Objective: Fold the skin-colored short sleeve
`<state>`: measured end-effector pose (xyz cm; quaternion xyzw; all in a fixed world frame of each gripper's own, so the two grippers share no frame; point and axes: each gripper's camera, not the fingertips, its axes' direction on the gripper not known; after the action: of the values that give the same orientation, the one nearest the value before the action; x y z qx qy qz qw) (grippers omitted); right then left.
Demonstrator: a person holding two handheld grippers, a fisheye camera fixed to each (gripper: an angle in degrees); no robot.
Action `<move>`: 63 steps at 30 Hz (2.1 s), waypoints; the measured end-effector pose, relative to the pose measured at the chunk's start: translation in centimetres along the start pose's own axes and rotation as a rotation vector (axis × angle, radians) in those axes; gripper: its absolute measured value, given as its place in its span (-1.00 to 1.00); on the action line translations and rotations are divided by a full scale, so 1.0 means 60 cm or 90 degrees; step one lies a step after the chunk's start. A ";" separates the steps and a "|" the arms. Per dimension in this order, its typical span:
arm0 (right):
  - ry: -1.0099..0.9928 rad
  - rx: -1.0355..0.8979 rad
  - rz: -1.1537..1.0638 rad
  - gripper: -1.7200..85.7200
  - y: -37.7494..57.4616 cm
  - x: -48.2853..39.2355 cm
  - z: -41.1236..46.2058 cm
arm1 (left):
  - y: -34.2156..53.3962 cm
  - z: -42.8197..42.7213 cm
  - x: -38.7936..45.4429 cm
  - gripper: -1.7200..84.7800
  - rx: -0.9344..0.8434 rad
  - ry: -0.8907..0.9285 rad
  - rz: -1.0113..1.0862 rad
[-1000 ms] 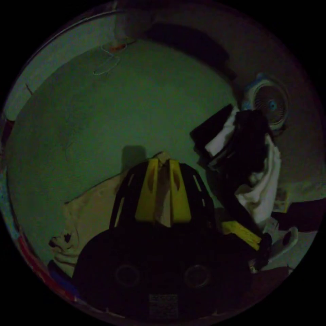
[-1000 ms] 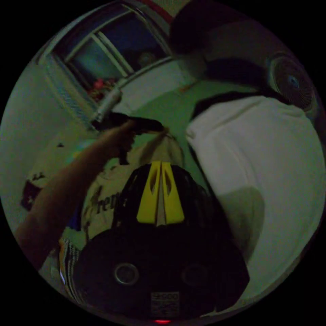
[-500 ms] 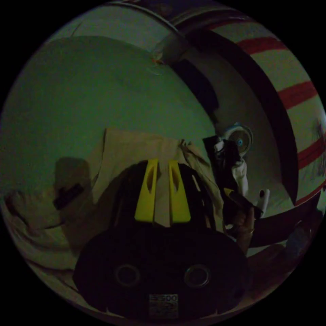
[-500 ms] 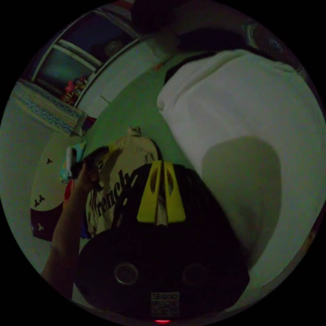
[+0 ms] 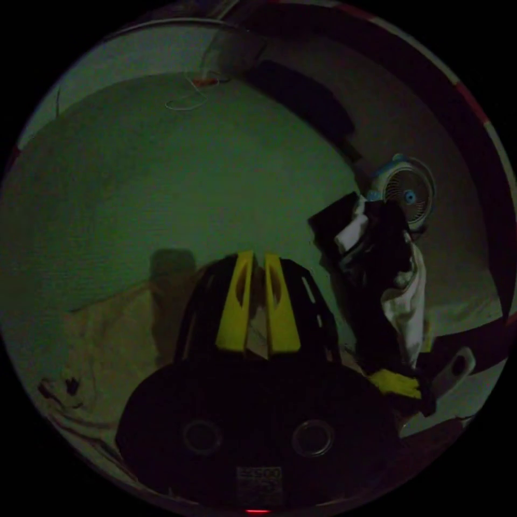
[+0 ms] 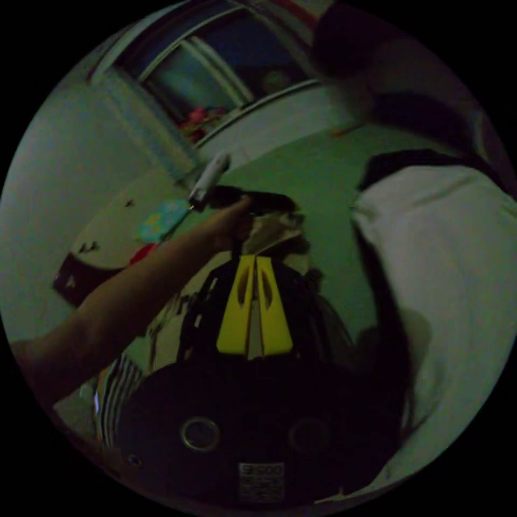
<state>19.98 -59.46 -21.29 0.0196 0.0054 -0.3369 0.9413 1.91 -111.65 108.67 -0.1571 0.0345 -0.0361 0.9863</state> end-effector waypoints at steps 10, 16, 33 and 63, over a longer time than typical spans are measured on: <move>0.016 -0.171 -0.018 -0.98 -0.024 -0.035 0.058 | 0.193 -0.150 -0.095 -0.83 0.013 -0.067 -0.092; -0.040 -0.044 0.058 -0.98 -0.030 -0.028 0.026 | 0.288 -0.174 -0.065 -0.77 -0.024 -0.020 -0.016; 0.022 -0.279 -0.044 -0.99 -0.035 -0.142 0.106 | 0.614 -0.374 -0.059 -0.83 -0.027 -0.083 -0.028; 0.334 -0.058 -0.067 -0.98 0.262 -0.424 -0.227 | 1.886 -1.047 0.005 -0.84 0.189 -0.164 -0.367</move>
<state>10.34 -30.65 -33.77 0.0635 0.2653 -0.3678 0.8890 4.09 -23.72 13.75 -0.0186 -0.1417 -0.2979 0.9439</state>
